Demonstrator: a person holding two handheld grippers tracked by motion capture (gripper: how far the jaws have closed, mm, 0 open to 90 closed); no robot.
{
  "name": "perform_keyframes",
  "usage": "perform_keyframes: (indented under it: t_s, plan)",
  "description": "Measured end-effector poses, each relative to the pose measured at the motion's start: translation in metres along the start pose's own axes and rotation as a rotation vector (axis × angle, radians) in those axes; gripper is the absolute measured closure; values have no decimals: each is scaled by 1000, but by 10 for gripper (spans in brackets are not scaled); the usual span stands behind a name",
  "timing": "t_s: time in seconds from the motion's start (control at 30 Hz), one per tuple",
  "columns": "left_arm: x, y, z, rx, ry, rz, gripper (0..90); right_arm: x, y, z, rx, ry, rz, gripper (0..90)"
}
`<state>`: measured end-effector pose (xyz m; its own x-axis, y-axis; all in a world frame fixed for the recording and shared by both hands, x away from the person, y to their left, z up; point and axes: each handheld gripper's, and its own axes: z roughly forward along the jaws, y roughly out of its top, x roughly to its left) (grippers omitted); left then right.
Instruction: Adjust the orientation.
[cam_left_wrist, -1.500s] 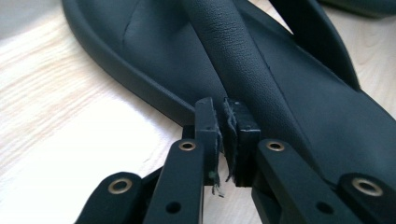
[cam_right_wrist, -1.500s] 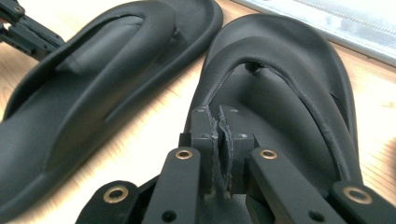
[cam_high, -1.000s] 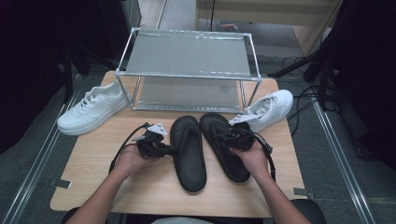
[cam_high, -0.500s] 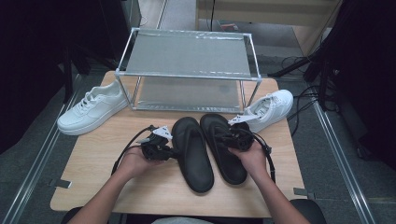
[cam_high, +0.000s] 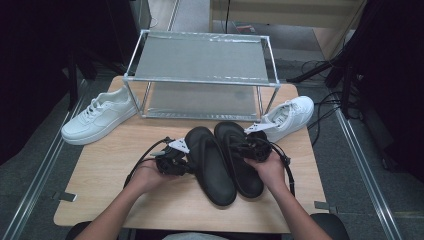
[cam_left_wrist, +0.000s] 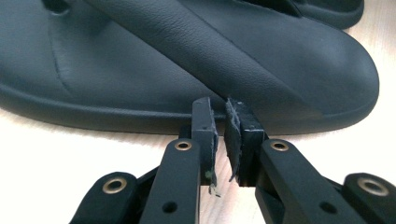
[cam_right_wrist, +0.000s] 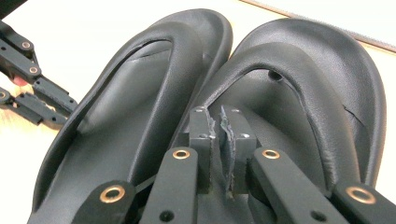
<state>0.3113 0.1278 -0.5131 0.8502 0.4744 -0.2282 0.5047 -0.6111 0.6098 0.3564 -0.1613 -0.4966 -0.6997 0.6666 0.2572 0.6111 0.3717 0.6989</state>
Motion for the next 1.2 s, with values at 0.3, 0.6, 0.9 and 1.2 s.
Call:
perform_keyframes:
  t_s: [0.3,0.6,0.9,1.2]
  plan:
    - [0,1,-2,-19,-6,-15,786,-3,-1,-2,-6,-8,6,808]
    - [18,-5,-26,-91,45,-74,550,-1,-8,-20,-110,6,-13,610]
    - [31,-10,-33,-127,56,-122,445,15,-16,-23,-136,21,-21,453]
    - [34,-11,-36,-141,63,-136,423,25,-20,-12,-124,4,-30,388]
